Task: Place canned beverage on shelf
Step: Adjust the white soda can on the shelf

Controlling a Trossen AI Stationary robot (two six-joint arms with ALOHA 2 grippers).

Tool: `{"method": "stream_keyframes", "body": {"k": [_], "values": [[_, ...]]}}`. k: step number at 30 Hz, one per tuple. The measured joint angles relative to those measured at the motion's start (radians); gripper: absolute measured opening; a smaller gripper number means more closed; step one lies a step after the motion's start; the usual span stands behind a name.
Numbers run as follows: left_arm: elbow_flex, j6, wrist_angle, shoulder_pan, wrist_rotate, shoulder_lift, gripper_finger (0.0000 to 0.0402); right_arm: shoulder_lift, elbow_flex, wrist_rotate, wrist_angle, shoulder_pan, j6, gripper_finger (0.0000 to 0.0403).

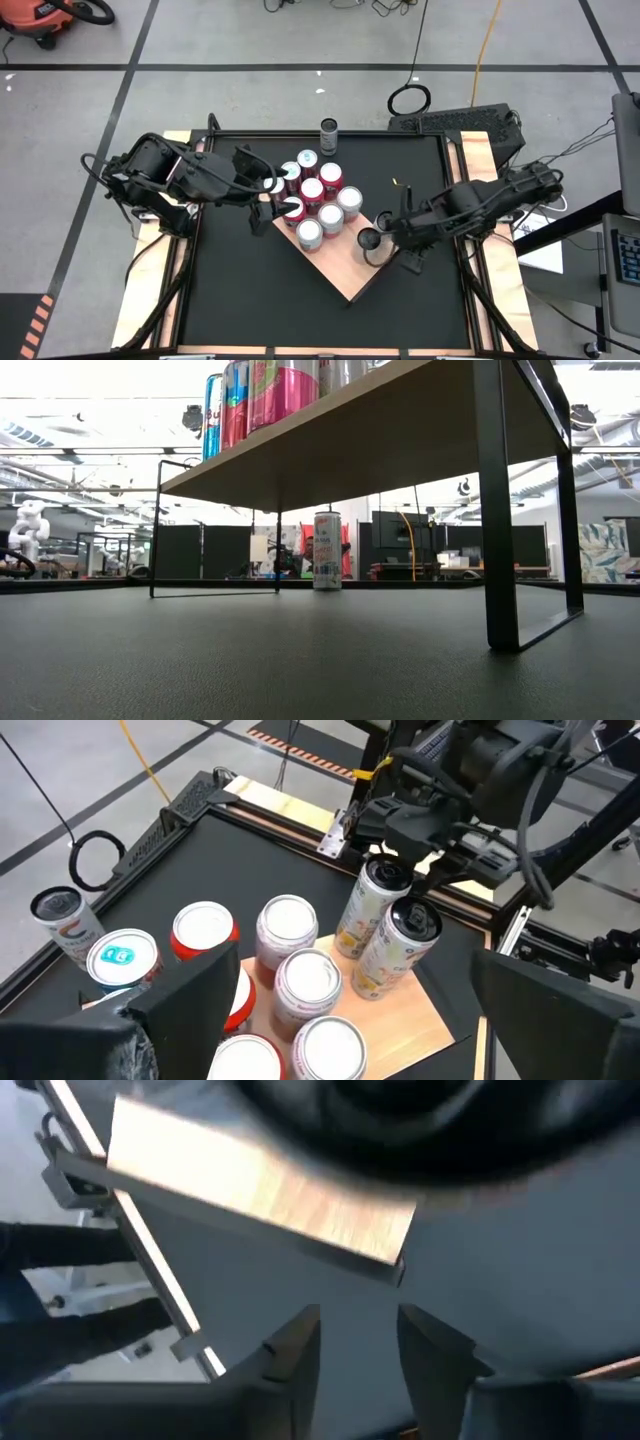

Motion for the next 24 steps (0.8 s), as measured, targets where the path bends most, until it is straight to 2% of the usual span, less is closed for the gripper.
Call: {"method": "stream_keyframes", "body": {"k": [11,24], "values": [[0.0,0.0,0.001,0.0,-0.011,0.0,0.0396,0.0,-0.006,0.054,0.047,-0.036,-0.026,0.005],[0.0,0.002,0.0,0.0,-0.012,0.0,0.0396,0.0,-0.006,0.079,0.109,-0.054,-0.025,0.0027]]}}
